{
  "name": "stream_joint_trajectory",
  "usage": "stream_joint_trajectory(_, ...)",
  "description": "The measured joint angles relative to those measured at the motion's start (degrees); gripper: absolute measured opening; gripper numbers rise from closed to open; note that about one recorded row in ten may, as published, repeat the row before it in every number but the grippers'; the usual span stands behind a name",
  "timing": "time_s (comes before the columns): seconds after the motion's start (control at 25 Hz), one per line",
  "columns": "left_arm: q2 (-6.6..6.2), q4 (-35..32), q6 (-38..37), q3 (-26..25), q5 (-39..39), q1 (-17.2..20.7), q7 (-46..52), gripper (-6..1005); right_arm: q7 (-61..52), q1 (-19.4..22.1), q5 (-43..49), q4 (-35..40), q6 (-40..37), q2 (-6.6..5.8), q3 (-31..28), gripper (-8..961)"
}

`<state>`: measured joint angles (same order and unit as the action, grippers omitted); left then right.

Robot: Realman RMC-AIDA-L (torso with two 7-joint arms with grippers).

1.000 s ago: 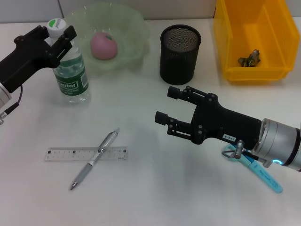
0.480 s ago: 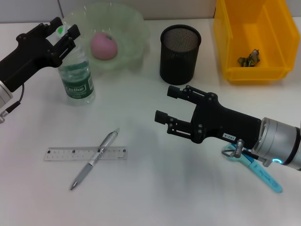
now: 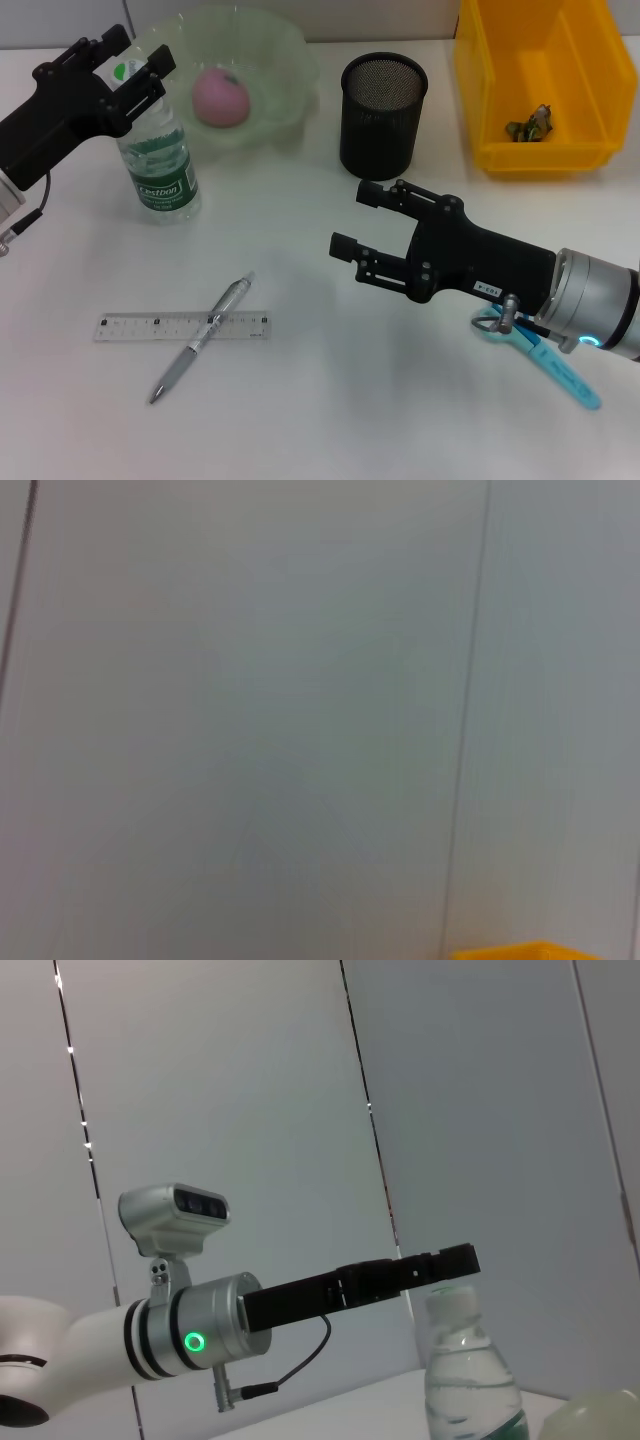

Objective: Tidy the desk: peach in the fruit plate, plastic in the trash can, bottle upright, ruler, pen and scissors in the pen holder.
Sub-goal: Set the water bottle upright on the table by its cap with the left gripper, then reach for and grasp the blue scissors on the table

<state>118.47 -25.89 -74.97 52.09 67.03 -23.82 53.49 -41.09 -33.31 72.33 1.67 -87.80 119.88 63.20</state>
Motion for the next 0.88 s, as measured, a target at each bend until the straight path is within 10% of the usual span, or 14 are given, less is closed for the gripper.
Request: stream_joint_trajectory(0.88, -0.47, -4.3, -17.7, 1.7, 7.7, 3.0, 2.3, 788, 0.0, 1.8, 0.1, -0.2, -0.9, -0.01, -1.5, 741)
